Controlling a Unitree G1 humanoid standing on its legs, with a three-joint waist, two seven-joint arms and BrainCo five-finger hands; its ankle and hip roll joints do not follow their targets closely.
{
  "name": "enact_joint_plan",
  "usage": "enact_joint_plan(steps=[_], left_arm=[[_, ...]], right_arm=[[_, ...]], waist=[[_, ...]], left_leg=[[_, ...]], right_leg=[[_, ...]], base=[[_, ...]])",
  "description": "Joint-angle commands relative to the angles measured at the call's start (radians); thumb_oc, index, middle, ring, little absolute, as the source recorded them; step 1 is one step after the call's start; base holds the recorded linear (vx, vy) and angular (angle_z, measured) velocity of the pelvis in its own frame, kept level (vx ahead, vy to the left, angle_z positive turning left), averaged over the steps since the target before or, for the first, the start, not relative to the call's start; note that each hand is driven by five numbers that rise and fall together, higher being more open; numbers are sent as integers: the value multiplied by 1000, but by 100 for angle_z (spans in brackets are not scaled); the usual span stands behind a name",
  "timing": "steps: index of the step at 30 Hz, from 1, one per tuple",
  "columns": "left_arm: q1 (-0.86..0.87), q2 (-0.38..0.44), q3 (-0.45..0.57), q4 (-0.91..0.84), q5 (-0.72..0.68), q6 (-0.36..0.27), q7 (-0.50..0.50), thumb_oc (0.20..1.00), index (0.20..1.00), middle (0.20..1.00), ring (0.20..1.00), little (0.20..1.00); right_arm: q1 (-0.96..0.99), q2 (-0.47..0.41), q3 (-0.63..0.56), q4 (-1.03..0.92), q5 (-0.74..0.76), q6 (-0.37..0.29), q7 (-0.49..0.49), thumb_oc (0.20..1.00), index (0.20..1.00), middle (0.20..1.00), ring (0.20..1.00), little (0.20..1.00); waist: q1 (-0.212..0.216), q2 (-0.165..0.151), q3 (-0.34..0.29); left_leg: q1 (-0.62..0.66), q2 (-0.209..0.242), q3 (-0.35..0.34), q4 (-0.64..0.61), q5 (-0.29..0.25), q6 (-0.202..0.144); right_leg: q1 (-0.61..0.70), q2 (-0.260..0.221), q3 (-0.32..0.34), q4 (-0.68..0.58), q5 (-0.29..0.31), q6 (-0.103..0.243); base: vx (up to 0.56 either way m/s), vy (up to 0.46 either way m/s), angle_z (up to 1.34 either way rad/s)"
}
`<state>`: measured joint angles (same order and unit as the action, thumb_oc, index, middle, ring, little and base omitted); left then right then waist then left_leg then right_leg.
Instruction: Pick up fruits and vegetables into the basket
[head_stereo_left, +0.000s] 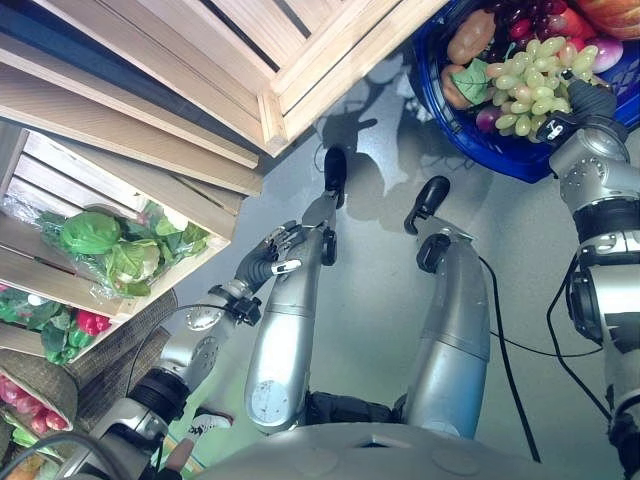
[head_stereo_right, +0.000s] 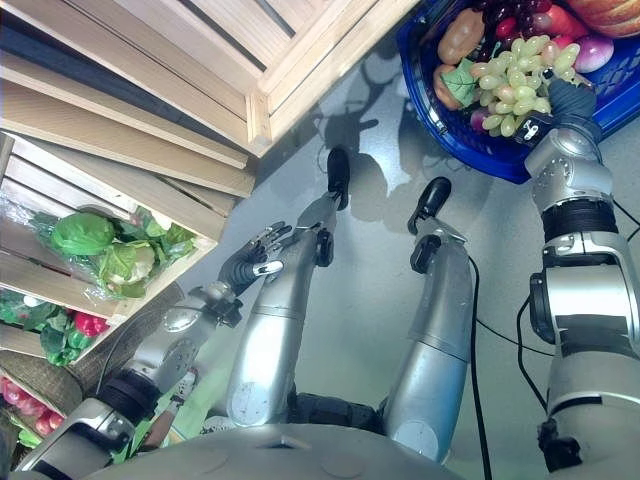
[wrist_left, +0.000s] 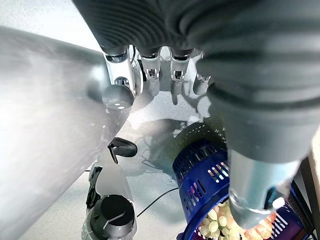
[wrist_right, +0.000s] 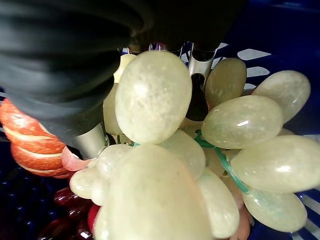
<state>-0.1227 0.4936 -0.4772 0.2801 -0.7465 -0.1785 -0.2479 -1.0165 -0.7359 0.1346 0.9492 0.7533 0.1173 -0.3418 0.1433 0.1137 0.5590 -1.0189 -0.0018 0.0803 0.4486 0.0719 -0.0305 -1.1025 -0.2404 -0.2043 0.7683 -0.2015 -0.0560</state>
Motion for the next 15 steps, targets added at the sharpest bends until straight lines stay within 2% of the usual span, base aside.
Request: enact_joint_plan(steps=[1,6,7,8,9,13,15], left_arm=[[93,-75,-167,101,40,29,1,1000,1000,1000,1000,1000],[86,-85,-177,112,59,17,7,1000,1000,1000,1000,1000],[84,-86,-180,117,63,13,7,1000,1000,1000,1000,1000],[83,-85,-184,116,67,8,9,1000,1000,1000,1000,1000],[85,-89,-192,115,77,1,14,1000,1000,1000,1000,1000],[92,-92,-196,126,79,-19,5,1000,1000,1000,1000,1000],[100,-95,-196,121,92,-22,8,1000,1000,1000,1000,1000]], right_arm=[[18,-125,67,15,-35,1,-5,200,200,200,200,200],[4,-122,70,59,-50,-5,-33,200,200,200,200,200],[-2,-122,71,64,-62,-3,-57,699,699,699,699,699],[-3,-122,70,67,-66,-5,-81,1000,1000,1000,1000,1000],[-7,-120,66,77,-65,-18,-114,1000,1000,1000,1000,1000],[-2,-114,50,86,-69,-61,-142,1000,1000,1000,1000,1000],[10,-112,35,72,-93,-105,-181,1000,1000,1000,1000,1000]], waist=[[-14,151,-39],[-10,153,-39],[-10,153,-39],[-10,153,-39],[-9,155,-39],[-10,157,-39],[-12,157,-39]], left_leg=[[-10,-8,-1,63,-150,43],[-22,-9,-5,54,-144,42],[-21,-9,-5,52,-143,41],[-20,-9,-6,51,-143,40],[-15,-10,-5,47,-143,41],[4,-14,-4,39,-145,43],[26,-20,-2,34,-148,45]], right_leg=[[-27,67,-3,13,-5,39],[-37,69,-4,-1,4,41],[-36,69,-5,-4,6,42],[-36,69,-5,-6,7,43],[-31,71,-4,-10,7,43],[-12,74,-5,-21,9,42],[8,75,-8,-31,10,42]], base=[[0,0,0],[0,0,0],[0,0,0],[-17,31,2],[-14,30,2],[-14,37,0],[-14,67,-1]])
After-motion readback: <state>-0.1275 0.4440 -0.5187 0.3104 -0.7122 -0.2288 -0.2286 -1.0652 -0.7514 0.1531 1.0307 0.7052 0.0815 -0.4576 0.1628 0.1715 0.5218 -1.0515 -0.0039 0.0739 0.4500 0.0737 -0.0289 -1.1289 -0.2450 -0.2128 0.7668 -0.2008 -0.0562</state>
